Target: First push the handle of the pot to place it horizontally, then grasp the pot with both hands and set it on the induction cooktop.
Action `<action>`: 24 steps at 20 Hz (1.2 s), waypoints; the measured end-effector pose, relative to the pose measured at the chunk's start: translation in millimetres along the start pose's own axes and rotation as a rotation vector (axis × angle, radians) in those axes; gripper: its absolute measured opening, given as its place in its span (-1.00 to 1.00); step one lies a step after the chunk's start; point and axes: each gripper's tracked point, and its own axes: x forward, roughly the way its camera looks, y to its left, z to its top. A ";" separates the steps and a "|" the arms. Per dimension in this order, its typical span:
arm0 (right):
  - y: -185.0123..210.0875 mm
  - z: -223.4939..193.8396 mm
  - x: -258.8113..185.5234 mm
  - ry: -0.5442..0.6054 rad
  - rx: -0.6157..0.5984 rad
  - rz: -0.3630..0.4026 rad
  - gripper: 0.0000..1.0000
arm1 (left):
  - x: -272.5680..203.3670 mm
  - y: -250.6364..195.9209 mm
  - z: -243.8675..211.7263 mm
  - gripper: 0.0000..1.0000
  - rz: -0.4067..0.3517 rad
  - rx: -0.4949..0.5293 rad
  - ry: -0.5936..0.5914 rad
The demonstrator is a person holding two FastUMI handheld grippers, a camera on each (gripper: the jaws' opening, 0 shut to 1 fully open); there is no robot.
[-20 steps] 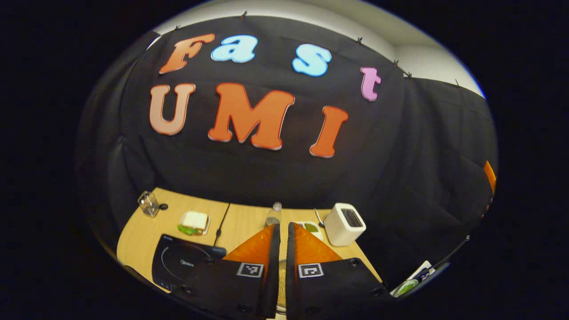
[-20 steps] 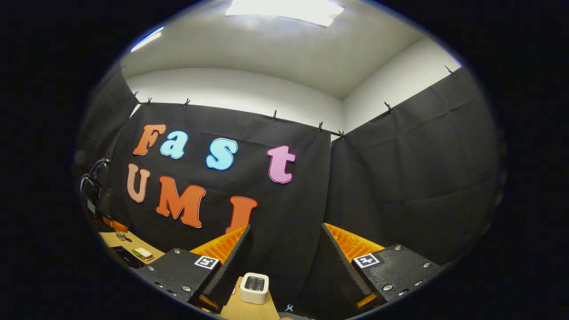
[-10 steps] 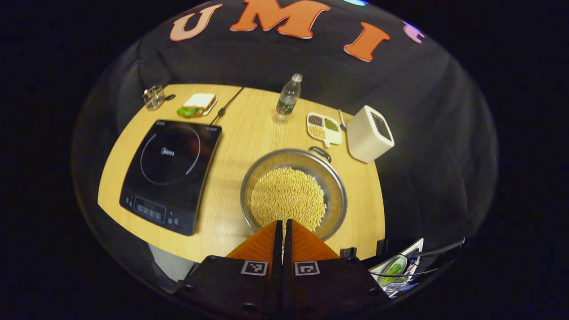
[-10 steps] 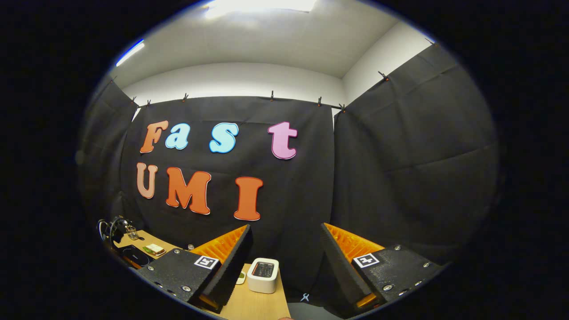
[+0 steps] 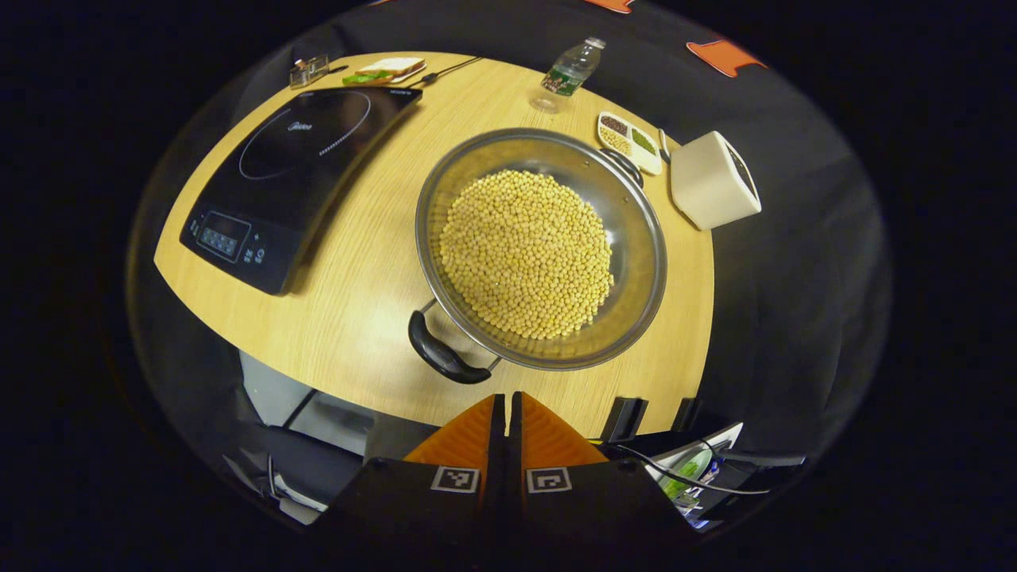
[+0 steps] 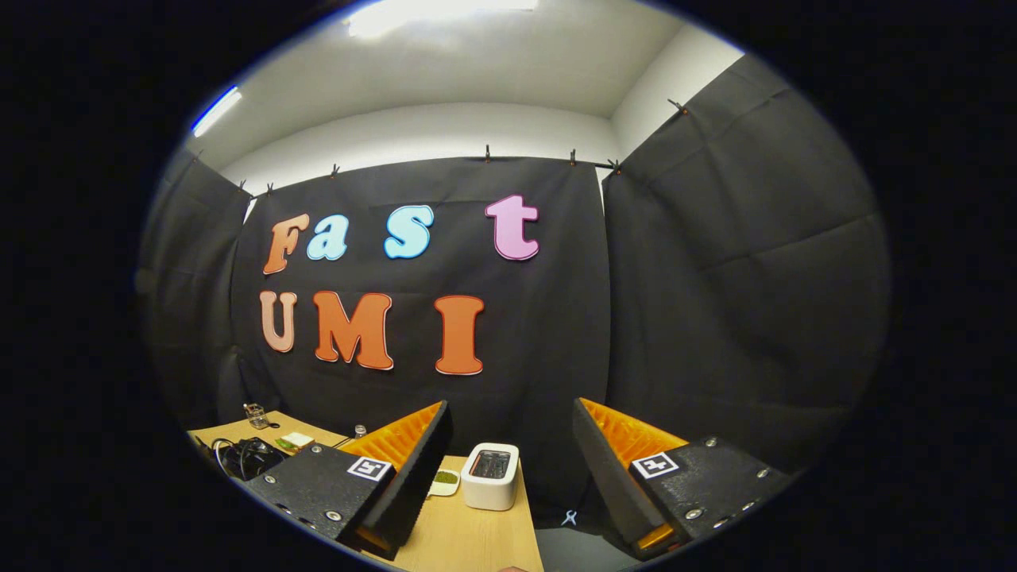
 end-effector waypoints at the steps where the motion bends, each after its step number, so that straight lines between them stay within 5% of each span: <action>1: -1.0 -4.9 -2.0 0.012 0.003 -0.001 0.89 | 7.6 -1.3 -4.5 -0.84 -0.003 -0.015 0.021; 13: -24.0 -25.0 -25.4 0.078 0.002 -0.142 0.89 | 62.7 17.4 -1.4 -0.84 0.068 -0.067 0.141; 24: 18.0 -53.5 -7.9 0.164 0.012 -0.172 0.89 | 47.5 64.1 58.5 -0.84 0.160 -0.031 0.108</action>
